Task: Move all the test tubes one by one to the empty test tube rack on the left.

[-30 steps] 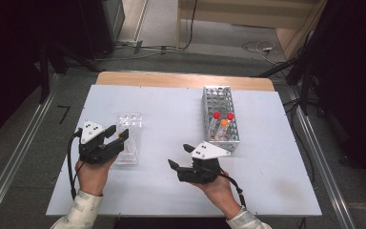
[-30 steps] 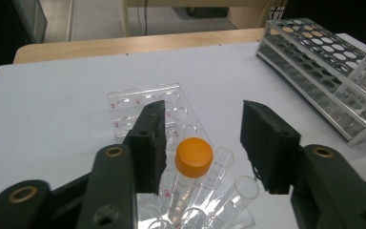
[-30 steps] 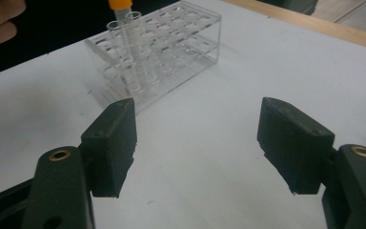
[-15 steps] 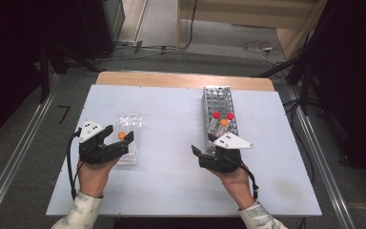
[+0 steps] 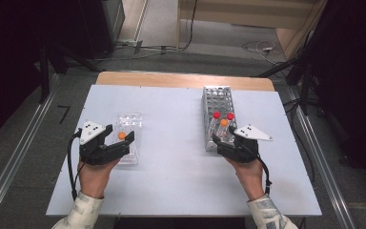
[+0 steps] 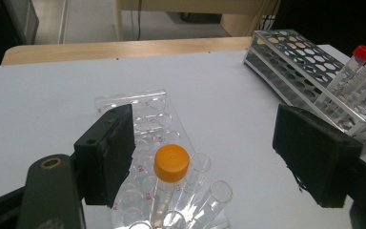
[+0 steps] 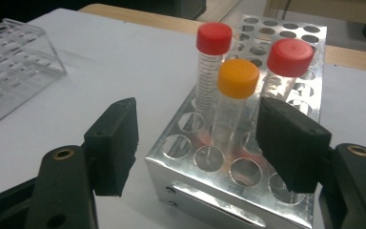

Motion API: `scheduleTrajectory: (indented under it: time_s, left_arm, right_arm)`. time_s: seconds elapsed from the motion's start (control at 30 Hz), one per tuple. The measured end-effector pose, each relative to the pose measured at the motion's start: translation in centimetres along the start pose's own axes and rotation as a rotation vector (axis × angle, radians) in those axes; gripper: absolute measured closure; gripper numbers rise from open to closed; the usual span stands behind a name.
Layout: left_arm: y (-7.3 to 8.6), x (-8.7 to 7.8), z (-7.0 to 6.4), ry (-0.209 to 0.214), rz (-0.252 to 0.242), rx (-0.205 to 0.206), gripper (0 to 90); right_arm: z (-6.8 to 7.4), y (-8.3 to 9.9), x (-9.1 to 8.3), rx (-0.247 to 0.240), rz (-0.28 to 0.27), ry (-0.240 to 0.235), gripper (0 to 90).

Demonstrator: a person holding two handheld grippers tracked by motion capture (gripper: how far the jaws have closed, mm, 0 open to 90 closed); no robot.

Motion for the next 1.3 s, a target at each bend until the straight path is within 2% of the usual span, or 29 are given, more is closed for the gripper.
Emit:
scheduleTrajectory:
  time_s: [0.07, 0.27, 0.43, 0.53, 0.8, 1.0, 1.3]
  left_arm:
    - [0.0, 0.0, -0.1, 0.002, 0.002, 0.003, 22.4]
    - [0.0, 0.0, -0.2, 0.003, 0.001, 0.005, 22.7]
    - [0.0, 0.0, -0.1, 0.003, 0.002, 0.004, 23.1]
    - [0.0, 0.1, -0.2, 0.003, 0.003, 0.008, 23.4]
    - [0.1, 0.2, -0.3, -0.003, 0.007, 0.015, 23.6]
    - [0.1, 0.2, -0.3, -0.002, 0.008, 0.014, 23.9]
    - [0.1, 0.2, -0.4, -0.004, 0.007, 0.016, 23.7]
  right_arm:
    - [-0.3, 0.0, 0.6, 0.009, 0.01, 0.01, 31.8]
    - [-1.2, -0.2, 1.8, 0.028, 0.001, 0.032, 50.6]
    - [-1.9, 0.1, 2.5, 0.037, 0.014, 0.05, 59.4]
    - [-2.1, 0.2, 2.9, 0.044, 0.017, 0.044, 62.4]
    - [-1.8, 0.2, 3.3, 0.029, 0.018, 0.038, 69.8]
    - [-1.7, -0.2, 2.7, 0.027, -0.009, 0.038, 71.0]
    - [-1.7, -1.7, 0.0, 0.025, -0.085, 0.045, 71.4]
Point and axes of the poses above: each handheld gripper's, and its own axes: x roughly forward along the jaws, y roughly out of its underside, z roughly to its left, the point moved 8 cm from there along x, roughly forward along the jaws, and after that the axes turned 15 degrees about z, right-handed, at the moved point
